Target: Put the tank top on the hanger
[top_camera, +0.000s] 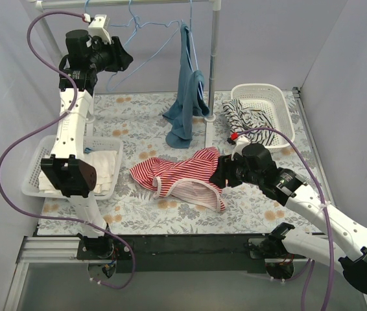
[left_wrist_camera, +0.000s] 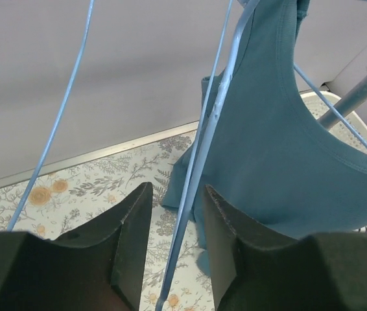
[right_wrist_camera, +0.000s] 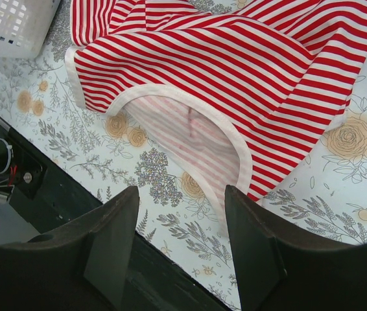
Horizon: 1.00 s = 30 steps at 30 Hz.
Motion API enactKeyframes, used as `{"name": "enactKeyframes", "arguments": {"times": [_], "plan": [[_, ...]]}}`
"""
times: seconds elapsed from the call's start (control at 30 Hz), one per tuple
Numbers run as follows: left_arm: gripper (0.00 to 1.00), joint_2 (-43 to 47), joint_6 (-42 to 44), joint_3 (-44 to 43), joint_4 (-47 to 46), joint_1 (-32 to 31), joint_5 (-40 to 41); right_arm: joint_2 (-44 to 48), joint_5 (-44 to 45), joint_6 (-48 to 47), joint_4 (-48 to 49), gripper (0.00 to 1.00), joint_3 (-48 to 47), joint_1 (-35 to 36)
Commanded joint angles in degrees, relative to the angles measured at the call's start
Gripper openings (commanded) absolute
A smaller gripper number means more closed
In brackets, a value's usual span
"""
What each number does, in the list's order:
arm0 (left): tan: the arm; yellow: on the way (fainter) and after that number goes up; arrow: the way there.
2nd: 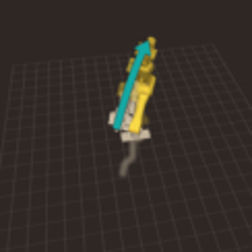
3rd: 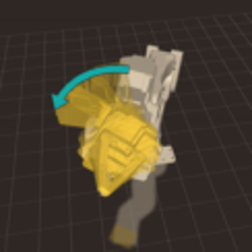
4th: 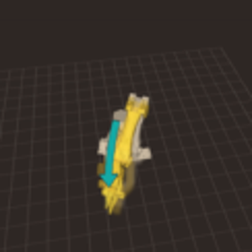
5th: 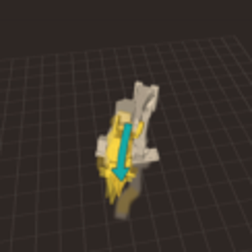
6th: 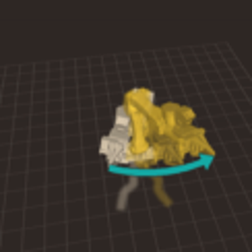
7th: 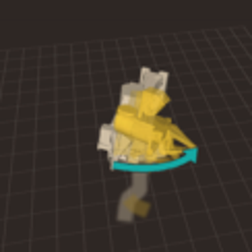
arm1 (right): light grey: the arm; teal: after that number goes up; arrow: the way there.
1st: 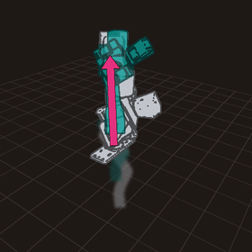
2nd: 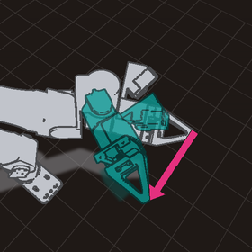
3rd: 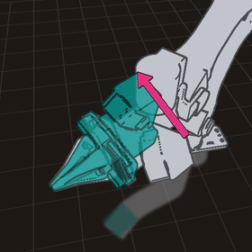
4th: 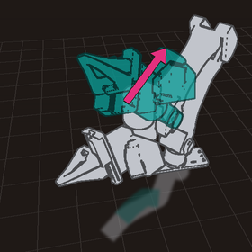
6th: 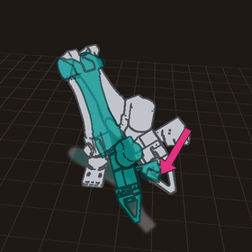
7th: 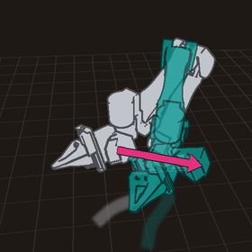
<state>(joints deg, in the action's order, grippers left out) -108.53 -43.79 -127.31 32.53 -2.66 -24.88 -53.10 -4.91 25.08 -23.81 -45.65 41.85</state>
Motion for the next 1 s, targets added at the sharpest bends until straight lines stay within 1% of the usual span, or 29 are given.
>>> {"name": "enactKeyframes", "arguments": {"times": [0.0, 0.03, 0.07, 0.1, 0.13, 0.17, 0.27, 0.33, 0.4, 0.5, 0.6, 0.8, 0.83, 0.87, 0.9, 0.93, 0.97], "plan": [[0.28, 1.1, 1.9, 0.9, -1.4, -1.7, 1.2, -0.2, -0.5, -0.9, 2.0, 0.64, -1.8, -0.1], [0.26, 1.2, 1.9, 0.8, -1.4, -2.0, 1.7, -0.1, -0.5, -0.9, 2.0, 0.64, -1.7, -0.1], [0.14, 1.8, 2.1, 0.9, -2.0, -2.5, 2.4, 0.0, -0.4, -0.8, 1.9, 0.64, -1.6, -0.1], [0.11, 2.7, 2.6, 0.8, -2.7, -2.8, 3.3, 0.0, -0.3, -0.8, 1.9, 0.63, -1.6, -0.1], [0.02, 3.1, 2.7, 0.7, -3.3, -3.2, 3.8, 0.0, -0.3, -0.8, 2.0, 0.63, -1.6, -0.1], [0.00, 4.2, 2.8, 0.7, -4.6, -3.3, 4.5, -0.1, -0.1, -0.8, 2.0, 0.64, -1.6, -0.1], [0.00, 6.7, 2.7, 0.3, -6.9, -3.5, 5.7, 0.0, 0.3, -0.8, 2.0, 0.63, -1.8, -0.1], [0.00, 8.2, 2.7, 0.6, -6.7, -3.5, 4.5, 0.0, 0.6, -0.7, 2.0, 0.63, -1.8, -0.1], [0.00, 11.5, 1.8, 2.9, -6.7, -3.5, 3.3, -0.1, 0.8, -0.7, 2.1, 0.63, -1.7, -0.1], [0.00, 16.2, 0.8, 9.4, -7.0, -3.5, 2.7, -0.1, 1.4, -0.8, 2.0, 0.63, -1.9, -0.1], [0.00, 21.8, -0.1, 18.6, -7.0, -3.5, 2.7, -0.2, 2.8, -1.3, 1.6, 0.63, -2.3, -0.1], [0.00, 37.5, -4.0, 39.1, -7.6, -3.8, 1.4, 0.5, 4.4, 0.2, 1.4, 0.62, 0.3, -0.1], [0.00, 42.0, -5.5, 41.8, -7.7, -3.8, 0.9, 0.7, 4.6, 0.5, 1.2, 0.61, 1.7, -0.1], [0.00, 44.2, -6.0, 46.8, -7.7, -3.9, 0.1, 1.0, 4.6, 0.7, 1.1, 0.61, 2.6, 0.0], [0.00, 46.2, -6.7, 49.0, -7.4, -3.9, -1.3, 1.7, 4.6, 0.8, 1.0, 0.59, 3.6, 0.1], [0.00, 50.5, -8.5, 51.6, -7.1, -4.1, -2.3, 1.9, 6.1, 1.1, 0.6, 0.58, 4.5, 0.1], [0.00, 52.4, -9.0, 55.8, -6.9, -4.2, -3.3, 2.5, 6.5, 1.4, 0.2, 0.58, 6.6, 0.4]]}}
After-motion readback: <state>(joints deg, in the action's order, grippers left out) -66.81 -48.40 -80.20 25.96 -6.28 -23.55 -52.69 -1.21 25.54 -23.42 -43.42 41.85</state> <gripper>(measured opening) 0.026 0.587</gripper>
